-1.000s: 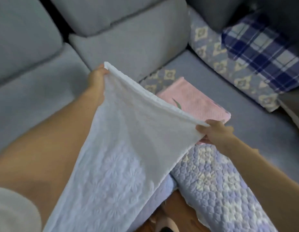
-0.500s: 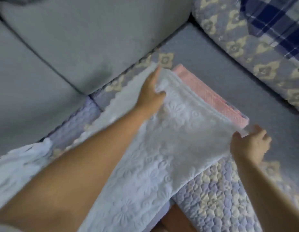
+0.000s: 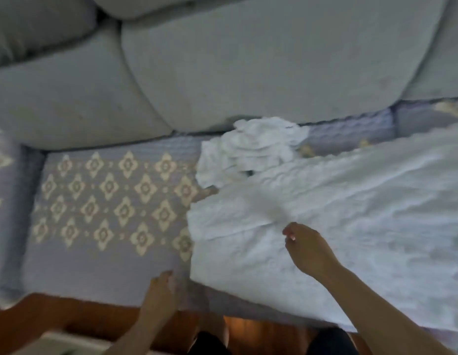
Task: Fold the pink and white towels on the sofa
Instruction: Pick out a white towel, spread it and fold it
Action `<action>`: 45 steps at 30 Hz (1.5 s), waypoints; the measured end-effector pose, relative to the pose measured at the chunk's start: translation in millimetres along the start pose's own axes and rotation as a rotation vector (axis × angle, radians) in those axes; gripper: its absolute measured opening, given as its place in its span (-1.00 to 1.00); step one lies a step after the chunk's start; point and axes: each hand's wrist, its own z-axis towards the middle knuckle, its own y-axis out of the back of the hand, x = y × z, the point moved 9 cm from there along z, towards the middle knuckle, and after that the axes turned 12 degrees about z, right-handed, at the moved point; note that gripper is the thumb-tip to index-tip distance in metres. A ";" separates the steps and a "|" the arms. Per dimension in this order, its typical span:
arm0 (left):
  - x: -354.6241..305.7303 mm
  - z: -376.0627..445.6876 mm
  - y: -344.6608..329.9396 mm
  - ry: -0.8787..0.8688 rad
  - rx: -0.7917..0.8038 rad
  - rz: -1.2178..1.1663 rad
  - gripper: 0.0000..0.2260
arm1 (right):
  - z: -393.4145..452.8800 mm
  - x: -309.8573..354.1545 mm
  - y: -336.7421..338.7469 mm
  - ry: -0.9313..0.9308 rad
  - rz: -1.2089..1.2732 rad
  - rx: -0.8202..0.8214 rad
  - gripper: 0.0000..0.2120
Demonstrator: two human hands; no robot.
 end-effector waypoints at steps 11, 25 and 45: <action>-79.9 137.8 42.6 -0.382 0.276 -0.661 -0.88 | 85.4 148.5 -153.8 0.285 -0.328 -0.050 -0.60; -94.5 185.0 51.2 -0.274 0.113 -0.792 -0.84 | 113.9 175.5 -179.4 0.317 -0.542 -0.014 -0.76; -116.4 85.1 186.4 -0.732 0.164 -1.226 -0.88 | 22.1 312.3 -75.3 0.762 -0.190 -0.259 -0.89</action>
